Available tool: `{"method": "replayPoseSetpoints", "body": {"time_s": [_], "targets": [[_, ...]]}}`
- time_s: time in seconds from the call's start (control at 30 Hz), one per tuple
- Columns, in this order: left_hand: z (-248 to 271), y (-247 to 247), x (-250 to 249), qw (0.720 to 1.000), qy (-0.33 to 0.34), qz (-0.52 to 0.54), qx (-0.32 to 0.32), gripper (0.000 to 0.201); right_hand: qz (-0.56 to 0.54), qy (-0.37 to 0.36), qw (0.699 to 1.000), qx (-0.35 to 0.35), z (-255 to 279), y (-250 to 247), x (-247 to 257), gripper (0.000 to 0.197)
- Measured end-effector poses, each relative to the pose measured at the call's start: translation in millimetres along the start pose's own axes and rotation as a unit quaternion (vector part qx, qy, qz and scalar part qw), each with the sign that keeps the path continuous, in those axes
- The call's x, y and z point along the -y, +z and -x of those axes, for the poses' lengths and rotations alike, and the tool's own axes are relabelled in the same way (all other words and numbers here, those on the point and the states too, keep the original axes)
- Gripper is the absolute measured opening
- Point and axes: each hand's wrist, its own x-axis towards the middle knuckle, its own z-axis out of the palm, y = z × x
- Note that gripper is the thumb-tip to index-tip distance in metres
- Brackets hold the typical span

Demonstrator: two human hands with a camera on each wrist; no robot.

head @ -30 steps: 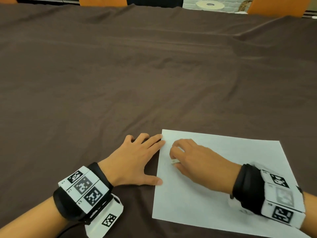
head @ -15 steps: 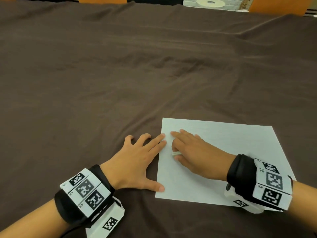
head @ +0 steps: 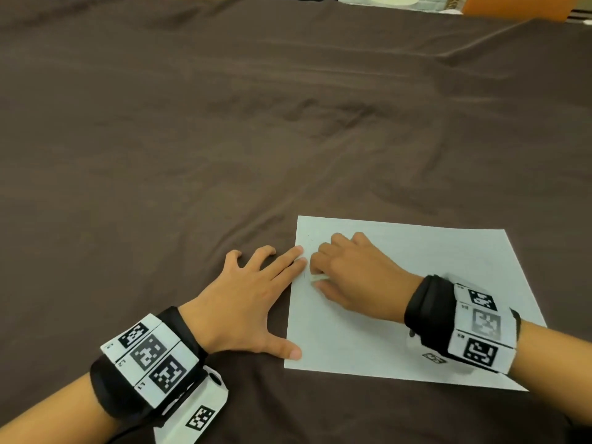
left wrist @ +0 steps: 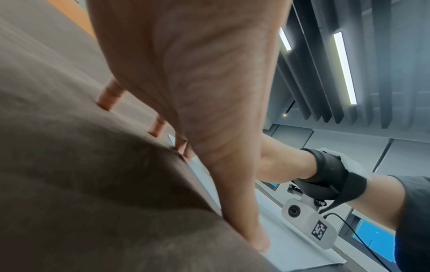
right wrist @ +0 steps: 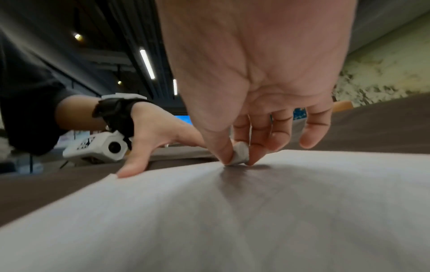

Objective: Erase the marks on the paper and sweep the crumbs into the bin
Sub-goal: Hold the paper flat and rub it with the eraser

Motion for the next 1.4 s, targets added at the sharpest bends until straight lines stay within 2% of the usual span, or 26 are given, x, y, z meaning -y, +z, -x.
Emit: {"method": "replayPoseSetpoints", "body": {"time_s": [0.17, 0.2, 0.33, 0.43, 0.5, 0.7, 0.8, 0.9, 1.07, 1.23, 1.27, 1.4], "targets": [[0, 0, -1, 1.000, 0.000, -0.005, -0.005, 0.124, -0.019, -0.090, 0.994, 0.054, 16, 4, 23, 0.033], [-1, 0, 0, 1.000, 0.000, -0.006, -0.008, 0.124, -0.021, -0.086, 0.995, 0.050, 15, 2, 22, 0.033], [-1, 0, 0, 1.000, -0.002, -0.008, 0.003, 0.125, -0.003, 0.003, 1.000, 0.007, 0, 0, 2, 0.030], [-1, -1, -1, 1.000, 0.001, -0.014, -0.021, 0.125, -0.015, -0.048, 0.998, 0.027, 9, 2, 15, 0.031], [0, 0, -1, 1.000, -0.003, -0.009, -0.009, 0.124, -0.029, -0.087, 0.995, 0.040, 16, 1, 24, 0.031], [-1, 1, 1, 1.000, -0.001, -0.003, -0.009, 0.126, -0.029, 0.006, 1.000, 0.005, -2, 2, -3, 0.026], [0, 0, 0, 1.000, 0.000, -0.007, -0.013, 0.125, -0.037, -0.025, 0.999, 0.013, 5, 6, 8, 0.024], [0, -1, -1, 1.000, -0.008, -0.014, 0.012, 0.125, -0.066, -0.062, 0.996, 0.023, 11, 8, 13, 0.021], [0, -1, 0, 1.000, -0.005, 0.012, 0.002, 0.127, -0.037, -0.004, 0.999, -0.003, 0, 4, -7, 0.025], [-1, -2, -3, 1.000, -0.012, -0.001, 0.020, 0.125, -0.037, -0.106, 0.993, 0.028, 17, 9, 16, 0.029], [0, -2, -2, 1.000, -0.012, 0.004, 0.017, 0.126, -0.040, -0.105, 0.993, 0.029, 16, 7, 15, 0.029], [0, -4, -4, 1.000, -0.018, 0.008, 0.024, 0.126, -0.015, -0.025, 1.000, 0.005, 2, 2, -7, 0.029]]}}
